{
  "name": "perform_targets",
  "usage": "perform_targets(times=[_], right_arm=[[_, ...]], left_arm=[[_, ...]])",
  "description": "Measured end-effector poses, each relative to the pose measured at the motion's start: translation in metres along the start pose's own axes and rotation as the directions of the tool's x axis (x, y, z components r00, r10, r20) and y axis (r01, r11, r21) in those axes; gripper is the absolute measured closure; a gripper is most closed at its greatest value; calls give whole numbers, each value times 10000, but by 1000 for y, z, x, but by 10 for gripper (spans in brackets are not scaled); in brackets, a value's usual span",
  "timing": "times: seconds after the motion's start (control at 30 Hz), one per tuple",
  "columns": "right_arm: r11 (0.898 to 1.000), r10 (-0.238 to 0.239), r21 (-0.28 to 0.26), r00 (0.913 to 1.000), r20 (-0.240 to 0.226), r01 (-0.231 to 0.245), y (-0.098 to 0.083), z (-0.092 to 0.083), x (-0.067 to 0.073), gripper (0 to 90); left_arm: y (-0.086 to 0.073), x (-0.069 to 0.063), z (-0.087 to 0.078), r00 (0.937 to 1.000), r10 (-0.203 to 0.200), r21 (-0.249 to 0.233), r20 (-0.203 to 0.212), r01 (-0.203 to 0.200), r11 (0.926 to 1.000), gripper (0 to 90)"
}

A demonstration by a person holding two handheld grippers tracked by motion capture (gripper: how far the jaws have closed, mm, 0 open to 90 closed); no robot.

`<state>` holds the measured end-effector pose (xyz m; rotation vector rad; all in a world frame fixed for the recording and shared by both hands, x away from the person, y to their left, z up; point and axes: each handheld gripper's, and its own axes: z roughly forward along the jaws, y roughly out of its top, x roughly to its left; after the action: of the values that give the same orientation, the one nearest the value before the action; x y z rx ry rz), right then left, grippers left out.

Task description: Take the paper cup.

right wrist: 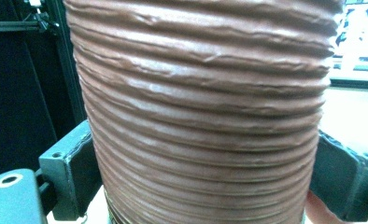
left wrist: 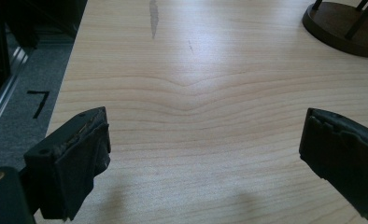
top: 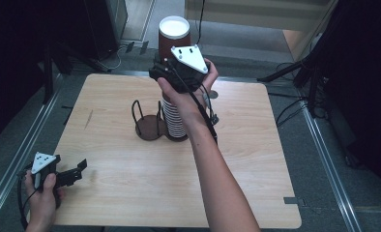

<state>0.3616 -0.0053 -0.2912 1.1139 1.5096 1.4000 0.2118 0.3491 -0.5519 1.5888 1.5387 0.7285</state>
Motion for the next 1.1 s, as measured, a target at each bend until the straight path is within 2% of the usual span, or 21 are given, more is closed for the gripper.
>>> perform_targets(times=[0.27,0.5,0.8,0.93,0.97,1.1], right_arm=[[9999,40,-123,10000,33,-39,7,-9,-9,90],[9998,59,-172,9996,284,-54,9,-15,-22,90],[9990,347,-322,9969,701,-325,12,-26,-50,90],[9981,567,-286,9933,1007,-541,10,-28,-69,90],[9981,567,-286,9933,1007,-541,10,-28,-69,90],[9975,695,-205,9897,1252,-675,4,-32,-85,90]], left_arm=[[0,0,-1,10000,0,-41,-57,0,10000,27],[-1,0,-1,10000,-17,-107,-36,17,9999,27],[-1,0,-1,10000,-54,-120,30,55,9999,27],[-1,0,-1,10000,-58,-128,59,58,9999,27],[-1,0,-1,10000,-58,-128,59,58,9999,27],[-1,0,-1,9999,-1,-176,123,3,9998,27]])
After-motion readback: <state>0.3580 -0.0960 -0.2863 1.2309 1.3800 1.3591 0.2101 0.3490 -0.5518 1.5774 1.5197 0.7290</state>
